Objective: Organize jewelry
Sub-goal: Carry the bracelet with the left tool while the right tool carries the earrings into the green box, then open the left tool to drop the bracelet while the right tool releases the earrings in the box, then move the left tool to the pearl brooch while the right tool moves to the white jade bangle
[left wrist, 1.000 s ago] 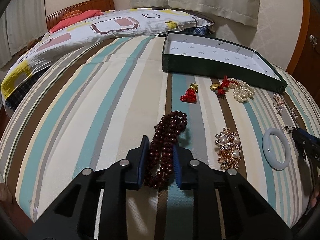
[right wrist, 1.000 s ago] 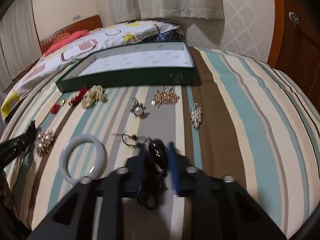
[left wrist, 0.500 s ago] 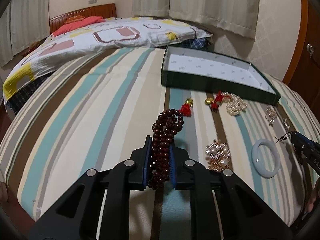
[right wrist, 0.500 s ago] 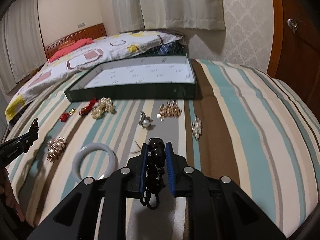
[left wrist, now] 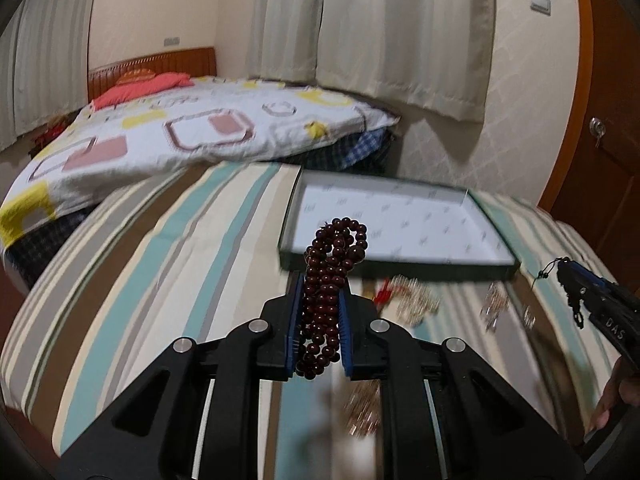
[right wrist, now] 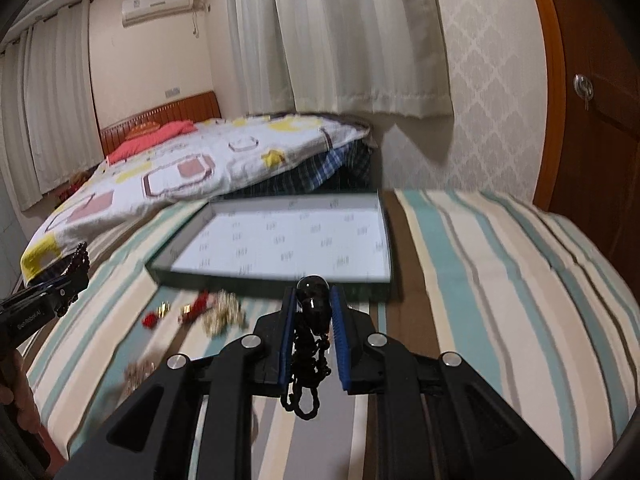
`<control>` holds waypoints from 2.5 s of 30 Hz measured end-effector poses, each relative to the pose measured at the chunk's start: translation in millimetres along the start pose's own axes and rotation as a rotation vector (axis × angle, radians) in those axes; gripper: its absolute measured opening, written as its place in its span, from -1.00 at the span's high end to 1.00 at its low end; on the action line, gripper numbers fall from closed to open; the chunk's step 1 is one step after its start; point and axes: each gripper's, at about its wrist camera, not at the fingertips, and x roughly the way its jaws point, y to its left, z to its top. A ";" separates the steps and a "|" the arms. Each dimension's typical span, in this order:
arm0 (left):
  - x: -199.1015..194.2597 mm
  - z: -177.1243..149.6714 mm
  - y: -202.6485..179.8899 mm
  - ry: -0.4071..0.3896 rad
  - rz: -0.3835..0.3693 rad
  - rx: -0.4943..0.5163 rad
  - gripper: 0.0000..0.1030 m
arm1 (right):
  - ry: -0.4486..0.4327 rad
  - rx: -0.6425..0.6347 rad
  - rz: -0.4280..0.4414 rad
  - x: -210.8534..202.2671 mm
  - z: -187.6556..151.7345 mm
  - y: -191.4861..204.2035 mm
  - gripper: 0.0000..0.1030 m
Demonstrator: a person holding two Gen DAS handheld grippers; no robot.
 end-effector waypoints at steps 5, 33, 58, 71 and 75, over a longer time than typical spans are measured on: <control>14.2 25.1 -13.8 -0.057 -0.010 0.018 0.69 | -0.053 -0.012 0.001 16.2 20.7 -1.0 0.64; 190.0 34.7 -28.0 0.275 -0.005 0.045 0.65 | 0.216 0.001 -0.049 151.5 22.4 -26.7 0.64; 126.4 35.3 -27.3 0.143 0.016 0.058 -0.22 | 0.144 -0.002 -0.051 100.9 23.6 -12.8 0.05; 48.9 -7.3 -2.5 0.082 0.085 0.024 -0.26 | 0.129 -0.024 -0.026 40.7 -22.5 20.6 -0.01; 31.5 -26.2 6.8 0.088 0.107 0.024 -0.26 | 0.135 -0.032 -0.013 26.3 -40.9 30.0 -0.05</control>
